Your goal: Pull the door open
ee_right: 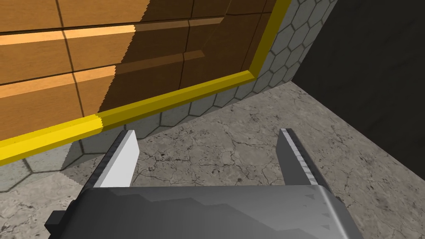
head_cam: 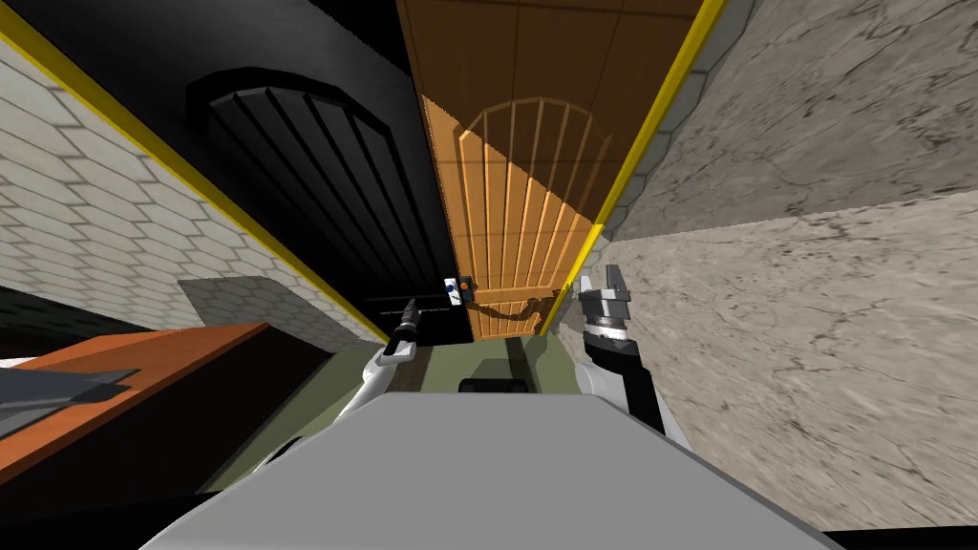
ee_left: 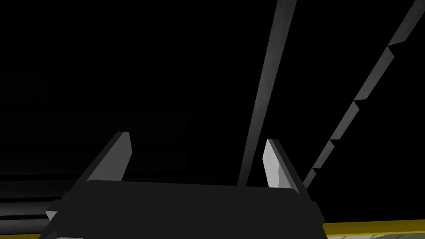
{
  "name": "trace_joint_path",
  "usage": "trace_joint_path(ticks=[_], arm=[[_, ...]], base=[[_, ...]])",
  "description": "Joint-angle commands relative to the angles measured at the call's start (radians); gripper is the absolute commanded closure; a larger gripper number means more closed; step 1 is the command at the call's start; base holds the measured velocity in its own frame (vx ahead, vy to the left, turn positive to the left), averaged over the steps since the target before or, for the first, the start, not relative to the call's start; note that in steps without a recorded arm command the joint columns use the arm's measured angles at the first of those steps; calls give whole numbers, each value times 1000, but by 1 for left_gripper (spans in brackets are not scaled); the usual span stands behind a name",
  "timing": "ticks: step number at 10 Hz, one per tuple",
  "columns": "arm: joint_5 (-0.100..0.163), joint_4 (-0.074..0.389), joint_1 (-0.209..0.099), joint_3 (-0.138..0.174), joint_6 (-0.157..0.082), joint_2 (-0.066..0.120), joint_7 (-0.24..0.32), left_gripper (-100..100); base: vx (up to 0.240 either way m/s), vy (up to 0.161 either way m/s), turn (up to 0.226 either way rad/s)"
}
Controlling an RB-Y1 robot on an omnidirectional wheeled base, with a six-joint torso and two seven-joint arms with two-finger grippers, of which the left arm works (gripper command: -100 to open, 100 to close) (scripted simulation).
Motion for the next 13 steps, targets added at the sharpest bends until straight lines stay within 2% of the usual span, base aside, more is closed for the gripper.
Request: trace_joint_path(ticks=[1, 4, 5, 6, 11, 12, 13], arm=[[-3, 2, -18, -12, -5, -14, -3, -100], [-10, -12, -52, -45, -8, -44, -4, -100], [-9, -17, -42, -37, -3, -40, -5, -100], [-9, -17, -42, -37, -3, -40, -5, 100], [-9, -17, -42, -37, -3, -40, -5, 100], [-6, -11, -25, -28, -2, -26, -1, 100], [-6, -10, -21, -26, -3, -22, 0, 100]], base=[[206, -63, -115], [230, -96, -187], [100, -55, -27], [-11, 6, 29], [-20, 8, -7], [-116, 57, 136], [-194, 84, 92]])
